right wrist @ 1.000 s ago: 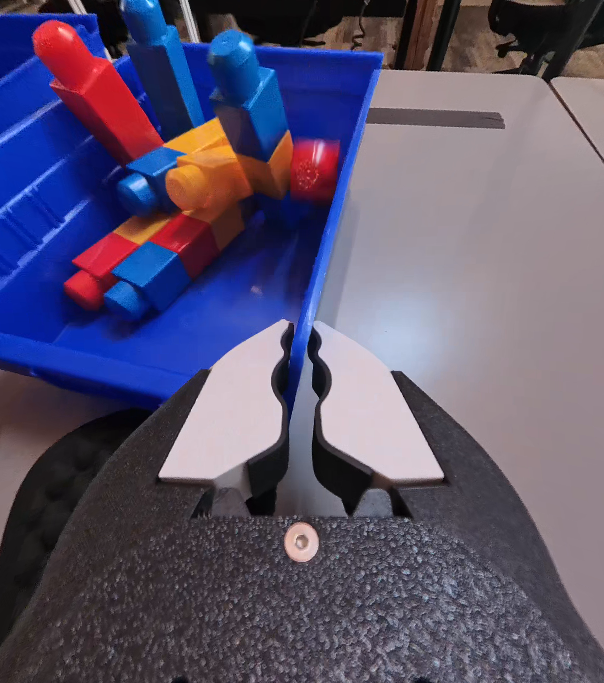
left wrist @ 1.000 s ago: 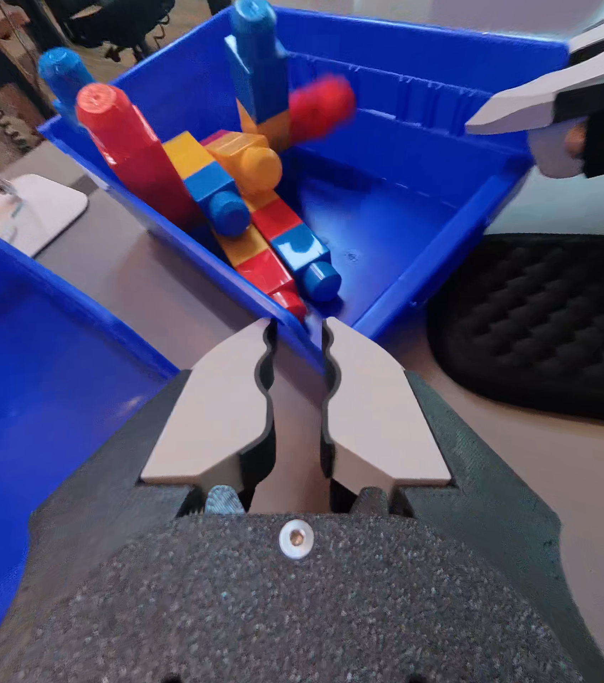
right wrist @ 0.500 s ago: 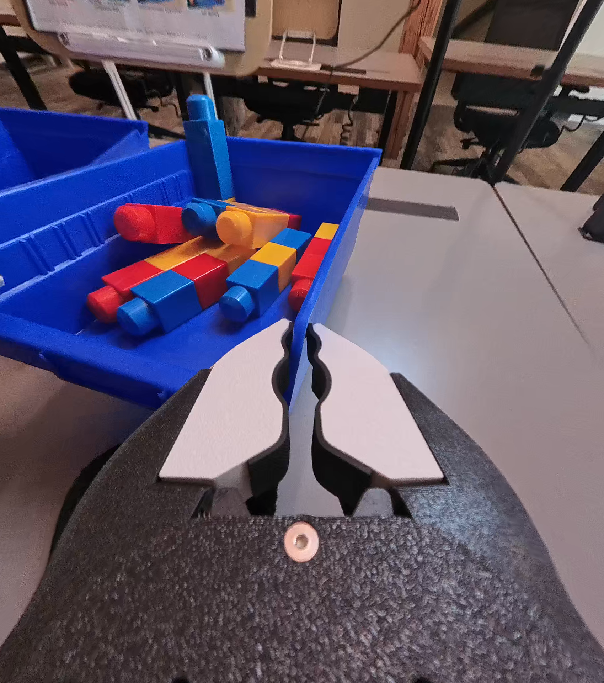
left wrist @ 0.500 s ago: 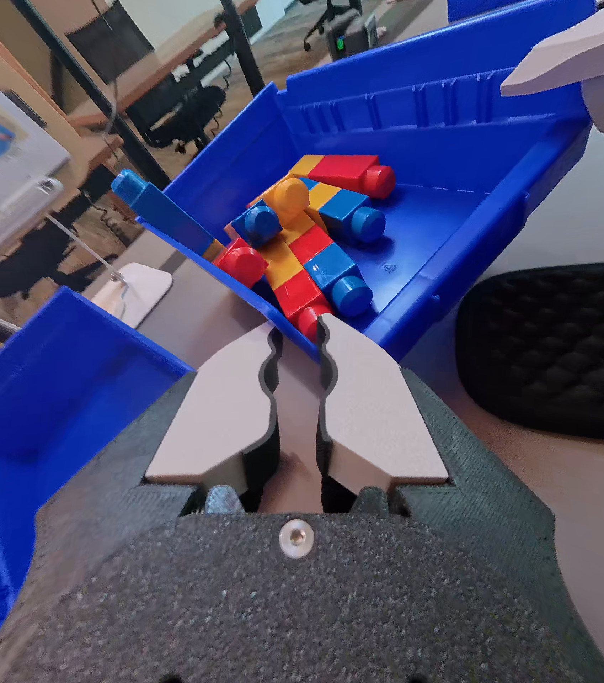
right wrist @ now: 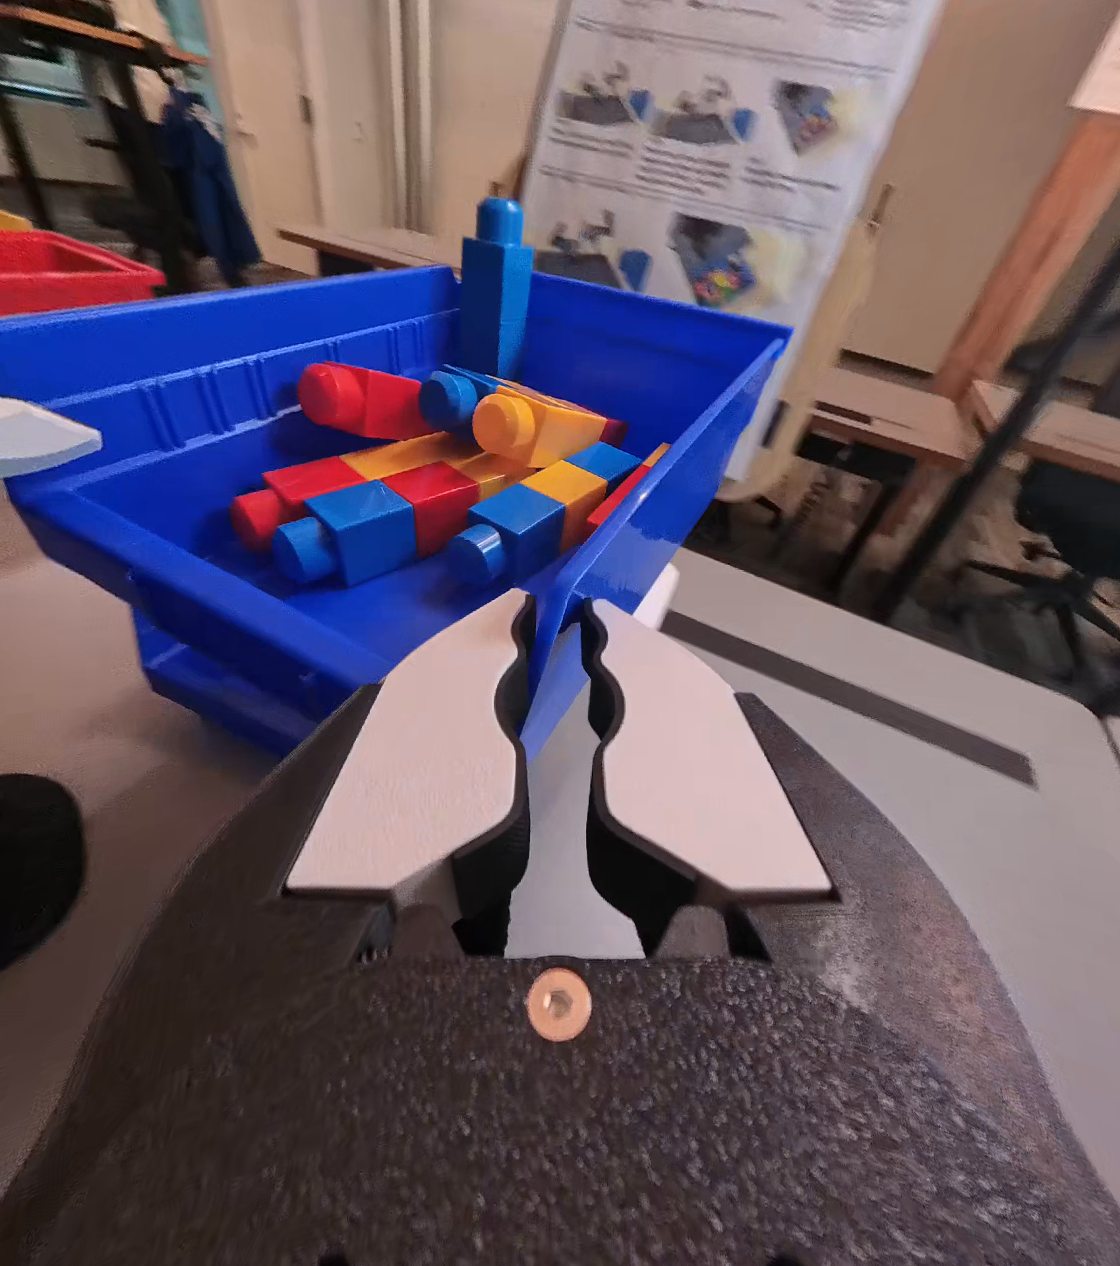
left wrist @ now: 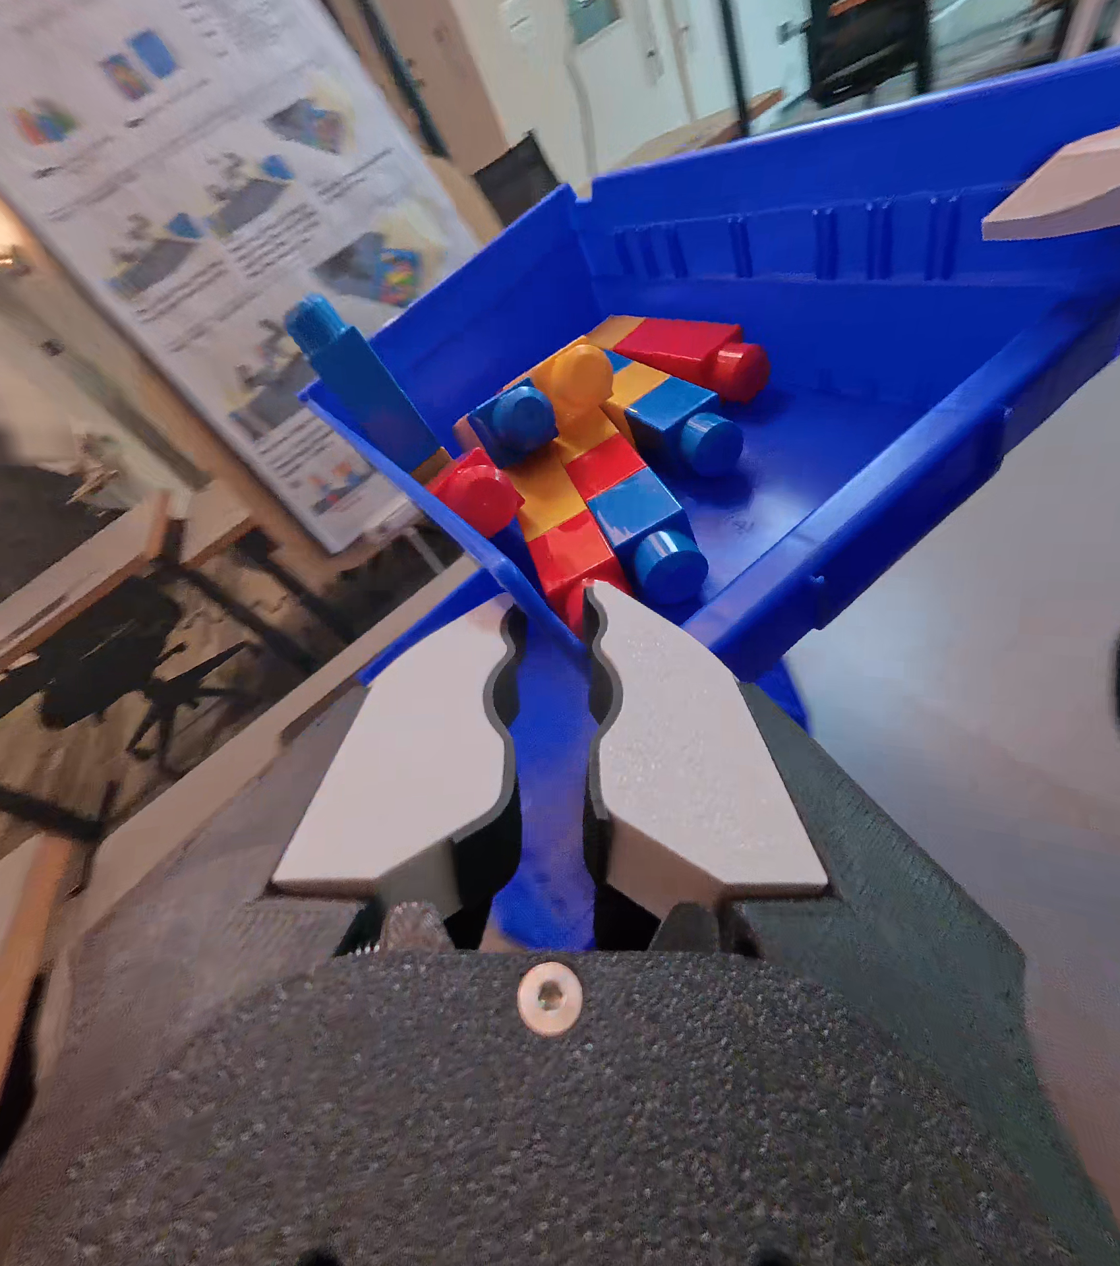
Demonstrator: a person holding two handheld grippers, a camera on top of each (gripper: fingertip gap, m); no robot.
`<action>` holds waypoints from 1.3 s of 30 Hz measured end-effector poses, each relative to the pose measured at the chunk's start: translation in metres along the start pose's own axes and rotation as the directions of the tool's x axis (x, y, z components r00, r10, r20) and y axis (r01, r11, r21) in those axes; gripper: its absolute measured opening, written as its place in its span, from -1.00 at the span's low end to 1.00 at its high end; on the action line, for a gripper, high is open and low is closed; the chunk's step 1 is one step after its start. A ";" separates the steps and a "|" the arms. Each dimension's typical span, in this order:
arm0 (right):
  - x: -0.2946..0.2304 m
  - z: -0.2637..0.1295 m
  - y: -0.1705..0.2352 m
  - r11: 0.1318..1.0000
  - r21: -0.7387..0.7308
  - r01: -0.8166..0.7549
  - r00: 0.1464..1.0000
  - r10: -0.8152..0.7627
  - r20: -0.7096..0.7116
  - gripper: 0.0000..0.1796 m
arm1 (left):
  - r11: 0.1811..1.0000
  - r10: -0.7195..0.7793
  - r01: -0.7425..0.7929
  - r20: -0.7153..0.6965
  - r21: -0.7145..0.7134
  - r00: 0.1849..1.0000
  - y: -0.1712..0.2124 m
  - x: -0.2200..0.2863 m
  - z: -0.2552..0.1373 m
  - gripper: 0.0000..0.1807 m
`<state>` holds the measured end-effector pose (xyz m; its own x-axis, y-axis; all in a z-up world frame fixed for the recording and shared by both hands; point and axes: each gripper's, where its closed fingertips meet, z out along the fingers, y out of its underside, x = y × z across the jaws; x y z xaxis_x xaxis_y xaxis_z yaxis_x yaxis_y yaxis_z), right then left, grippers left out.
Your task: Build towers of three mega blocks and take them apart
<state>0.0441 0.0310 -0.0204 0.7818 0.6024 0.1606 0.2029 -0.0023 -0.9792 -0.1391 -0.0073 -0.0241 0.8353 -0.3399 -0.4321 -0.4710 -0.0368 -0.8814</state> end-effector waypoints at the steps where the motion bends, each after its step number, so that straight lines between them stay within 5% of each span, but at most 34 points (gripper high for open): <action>1: -0.015 0.013 -0.007 1.000 0.007 0.007 0.999 -0.008 0.038 -0.86 | 1.000 0.000 0.000 0.044 -0.009 0.999 0.005 -0.018 -0.010 -0.84; 10: -0.164 0.125 -0.027 0.999 0.034 0.019 0.944 -0.029 0.328 -0.86 | 0.993 -0.028 0.071 0.407 -0.091 0.913 0.074 -0.149 -0.100 -0.89; 19: -0.280 0.187 -0.006 0.999 0.021 0.047 0.893 -0.052 0.448 -0.86 | 0.972 -0.131 0.221 0.587 -0.084 0.799 0.172 -0.208 -0.158 -0.92; 29: -0.331 0.223 0.055 0.990 -0.056 0.131 0.883 -0.090 0.461 -0.86 | 0.927 -0.230 0.369 0.672 -0.069 0.704 0.269 -0.211 -0.161 -0.94; 33: -0.337 0.233 0.085 0.940 -0.124 0.316 0.883 -0.244 0.402 -0.84 | 0.899 -0.264 0.432 0.699 -0.070 0.664 0.308 -0.203 -0.154 -0.94; 39: -0.342 0.227 0.097 0.893 -0.133 0.431 0.849 -0.351 0.395 -0.54 | 0.860 -0.305 0.504 0.707 -0.083 0.638 0.330 -0.199 -0.145 -0.94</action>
<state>-0.3372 0.0057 -0.1989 0.3598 0.8274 0.4312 0.5965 0.1514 -0.7882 -0.5022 -0.0885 -0.2011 0.8770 0.4593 -0.1413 -0.0078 -0.2805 -0.9598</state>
